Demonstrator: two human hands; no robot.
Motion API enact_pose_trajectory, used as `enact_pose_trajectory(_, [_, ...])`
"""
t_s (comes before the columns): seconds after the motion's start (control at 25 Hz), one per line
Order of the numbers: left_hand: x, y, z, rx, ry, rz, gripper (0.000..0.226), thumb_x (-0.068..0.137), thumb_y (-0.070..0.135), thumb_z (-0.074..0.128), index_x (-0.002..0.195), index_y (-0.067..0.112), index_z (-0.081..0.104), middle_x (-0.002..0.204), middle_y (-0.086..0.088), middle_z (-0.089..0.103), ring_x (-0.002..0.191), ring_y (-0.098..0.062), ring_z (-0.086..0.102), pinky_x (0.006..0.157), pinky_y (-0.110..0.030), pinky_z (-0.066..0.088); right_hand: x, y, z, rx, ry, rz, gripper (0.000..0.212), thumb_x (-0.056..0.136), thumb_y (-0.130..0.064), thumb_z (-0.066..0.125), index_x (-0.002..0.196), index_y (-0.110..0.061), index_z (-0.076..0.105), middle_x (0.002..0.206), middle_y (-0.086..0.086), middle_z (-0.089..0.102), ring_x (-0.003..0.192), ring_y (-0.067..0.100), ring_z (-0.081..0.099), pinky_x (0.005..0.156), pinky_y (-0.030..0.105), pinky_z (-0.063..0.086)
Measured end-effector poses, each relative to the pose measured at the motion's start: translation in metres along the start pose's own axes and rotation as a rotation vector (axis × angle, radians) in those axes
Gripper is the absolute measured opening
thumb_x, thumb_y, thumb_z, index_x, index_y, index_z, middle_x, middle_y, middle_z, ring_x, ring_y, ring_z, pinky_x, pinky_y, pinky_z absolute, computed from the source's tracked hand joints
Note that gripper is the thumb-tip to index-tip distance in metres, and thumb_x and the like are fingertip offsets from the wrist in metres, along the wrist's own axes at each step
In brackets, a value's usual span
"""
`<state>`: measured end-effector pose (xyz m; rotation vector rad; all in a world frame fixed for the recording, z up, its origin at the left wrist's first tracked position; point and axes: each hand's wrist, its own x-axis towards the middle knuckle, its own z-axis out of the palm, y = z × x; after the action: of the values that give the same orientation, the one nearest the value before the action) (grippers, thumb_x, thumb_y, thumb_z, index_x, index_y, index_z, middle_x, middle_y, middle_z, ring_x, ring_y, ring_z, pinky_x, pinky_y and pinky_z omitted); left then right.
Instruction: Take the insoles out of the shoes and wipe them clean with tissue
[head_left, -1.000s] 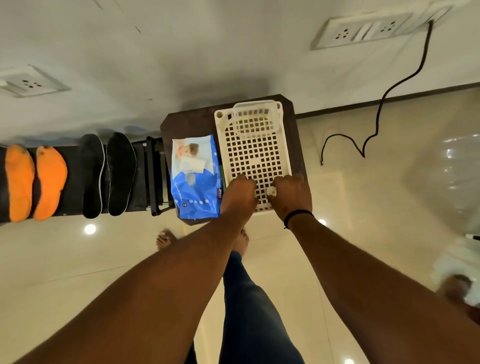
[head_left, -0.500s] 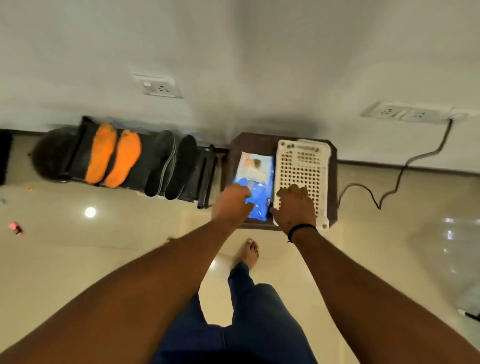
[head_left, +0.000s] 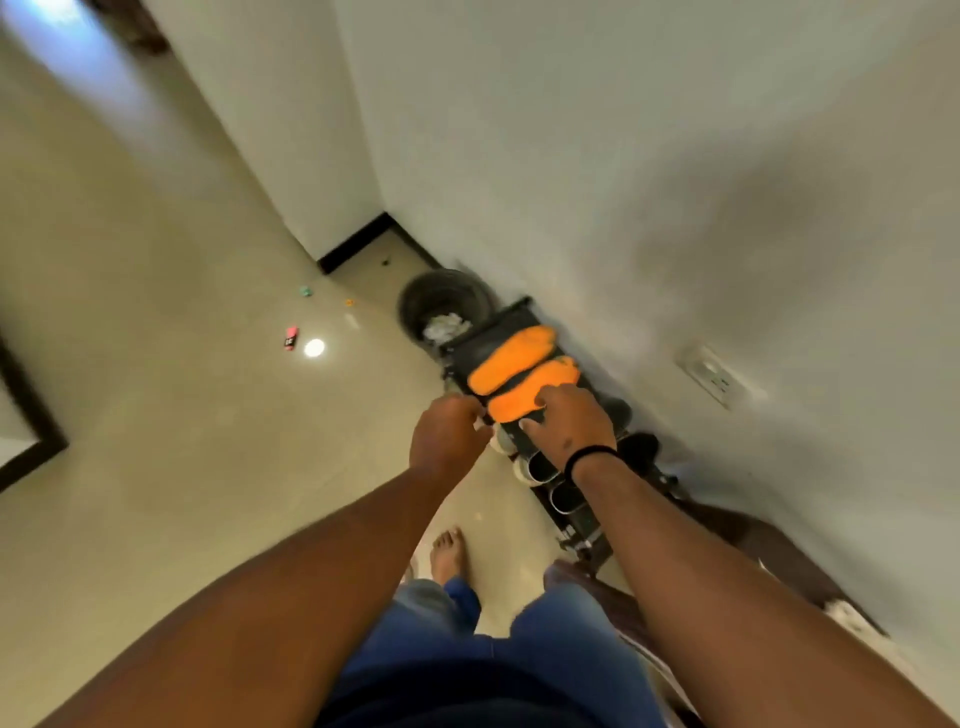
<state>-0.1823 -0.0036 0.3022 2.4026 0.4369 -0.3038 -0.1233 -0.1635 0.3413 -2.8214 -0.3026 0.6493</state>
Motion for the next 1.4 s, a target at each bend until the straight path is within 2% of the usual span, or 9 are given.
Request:
enact_pose_trajectory(0.24, [0.046, -0.095, -0.069, -0.127, 0.124, -0.276, 0.032, 0.083, 0.030, 0.080, 0.110, 0.015, 0.075, 0.103, -0.004, 0.070, 0.096, -0.021, 0.066, 0.082, -0.032, 0.052, 0.099, -0.120, 0.017, -0.079, -0.086, -0.238, 0.035, 0.085, -0.041, 0.067, 0.105, -0.012, 0.066, 0.108, 0.010, 0.062, 0.104, 0.030, 0.058, 0.084, 0.042, 0.052])
enact_pose_trajectory(0.56, [0.155, -0.179, -0.137, -0.216, 0.156, -0.516, 0.032, 0.084, 0.031, 0.079, 0.111, 0.014, 0.075, 0.104, -0.003, 0.071, 0.094, -0.018, 0.066, 0.081, -0.030, 0.051, 0.269, -0.229, 0.037, -0.178, -0.262, -0.397, 0.037, 0.086, -0.043, 0.067, 0.106, -0.012, 0.066, 0.113, 0.010, 0.060, 0.110, 0.029, 0.057, 0.090, 0.039, 0.052])
enact_pose_trajectory(0.76, [0.238, -0.228, -0.161, -0.305, 0.186, -0.625, 0.033, 0.085, 0.032, 0.077, 0.114, 0.016, 0.073, 0.110, -0.002, 0.070, 0.097, -0.019, 0.066, 0.085, -0.032, 0.053, 0.352, -0.310, 0.060, -0.243, -0.339, -0.509, 0.042, 0.090, -0.040, 0.065, 0.122, -0.015, 0.061, 0.123, 0.009, 0.056, 0.115, 0.027, 0.053, 0.098, 0.042, 0.048])
enact_pose_trajectory(0.92, [0.291, -0.285, -0.142, -0.337, 0.216, -0.680, 0.032, 0.082, 0.035, 0.076, 0.108, 0.016, 0.076, 0.102, -0.004, 0.074, 0.101, -0.027, 0.066, 0.097, -0.049, 0.050, 0.404, -0.367, 0.120, -0.213, -0.445, -0.506, 0.043, 0.089, -0.036, 0.067, 0.125, -0.014, 0.059, 0.128, 0.009, 0.050, 0.113, 0.026, 0.055, 0.095, 0.038, 0.050])
enact_pose_trajectory(1.0, [0.319, -0.319, -0.129, -0.341, 0.196, -0.716, 0.033, 0.082, 0.038, 0.074, 0.108, 0.018, 0.075, 0.101, -0.003, 0.074, 0.102, -0.028, 0.066, 0.098, -0.051, 0.050, 0.434, -0.387, 0.153, -0.180, -0.440, -0.463, 0.044, 0.089, -0.033, 0.068, 0.127, -0.014, 0.058, 0.129, 0.010, 0.048, 0.115, 0.026, 0.054, 0.096, 0.035, 0.046])
enact_pose_trajectory(1.16, [0.394, -0.405, -0.095, -0.382, 0.178, -0.733, 0.036, 0.082, 0.044, 0.073, 0.113, 0.024, 0.072, 0.107, 0.002, 0.071, 0.096, -0.020, 0.067, 0.092, -0.044, 0.053, 0.521, -0.406, 0.228, -0.113, -0.377, -0.336, 0.044, 0.088, -0.025, 0.070, 0.128, -0.011, 0.058, 0.130, 0.011, 0.048, 0.113, 0.025, 0.054, 0.094, 0.028, 0.041])
enact_pose_trajectory(1.28, [0.478, -0.488, -0.059, -0.438, 0.150, -0.709, 0.040, 0.084, 0.032, 0.078, 0.118, 0.013, 0.069, 0.111, -0.007, 0.068, 0.100, -0.023, 0.065, 0.088, -0.034, 0.050, 0.608, -0.405, 0.309, -0.119, -0.351, -0.255, 0.045, 0.088, -0.027, 0.071, 0.128, -0.010, 0.058, 0.130, 0.012, 0.048, 0.113, 0.026, 0.055, 0.095, 0.030, 0.043])
enact_pose_trajectory(1.4, [0.567, -0.563, -0.023, -0.393, 0.125, -0.701, 0.044, 0.084, 0.028, 0.079, 0.123, 0.012, 0.066, 0.117, -0.009, 0.066, 0.108, -0.025, 0.062, 0.088, -0.033, 0.046, 0.691, -0.402, 0.389, -0.175, -0.349, -0.239, 0.047, 0.089, -0.031, 0.070, 0.129, -0.011, 0.057, 0.130, 0.012, 0.048, 0.116, 0.027, 0.053, 0.095, 0.032, 0.045])
